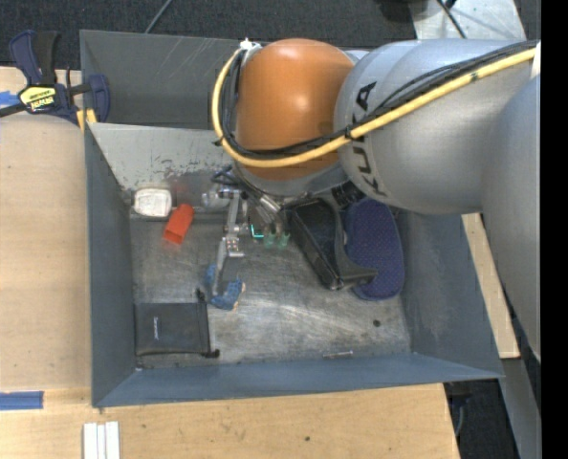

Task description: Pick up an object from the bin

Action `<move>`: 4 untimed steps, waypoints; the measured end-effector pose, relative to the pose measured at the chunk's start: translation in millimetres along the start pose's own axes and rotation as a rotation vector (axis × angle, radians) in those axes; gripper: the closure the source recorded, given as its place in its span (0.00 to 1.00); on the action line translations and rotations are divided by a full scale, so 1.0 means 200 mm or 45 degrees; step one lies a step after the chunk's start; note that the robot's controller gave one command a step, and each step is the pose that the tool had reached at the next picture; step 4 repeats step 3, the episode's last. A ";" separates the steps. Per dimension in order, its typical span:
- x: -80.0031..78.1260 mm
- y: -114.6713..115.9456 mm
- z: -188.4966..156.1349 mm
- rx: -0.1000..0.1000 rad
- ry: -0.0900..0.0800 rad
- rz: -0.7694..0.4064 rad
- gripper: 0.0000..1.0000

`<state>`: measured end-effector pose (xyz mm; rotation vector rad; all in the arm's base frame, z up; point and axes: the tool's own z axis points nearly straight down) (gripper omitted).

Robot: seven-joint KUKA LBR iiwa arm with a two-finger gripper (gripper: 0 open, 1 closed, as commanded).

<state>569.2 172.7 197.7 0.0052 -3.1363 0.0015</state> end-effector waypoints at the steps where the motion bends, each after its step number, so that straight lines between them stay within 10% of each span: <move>1: 0.12 -0.09 0.64 -0.005 -0.018 -0.048 0.00; 2: 0.10 -0.09 0.61 -0.010 -0.037 -0.045 1.00; 3: 0.15 -0.14 -0.10 -0.003 -0.021 -0.072 1.00; 4: 0.15 -0.14 -0.10 -0.003 -0.021 -0.072 1.00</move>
Offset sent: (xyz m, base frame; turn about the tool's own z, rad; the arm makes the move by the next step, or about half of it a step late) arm -0.0266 -0.0192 -0.1277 -0.0382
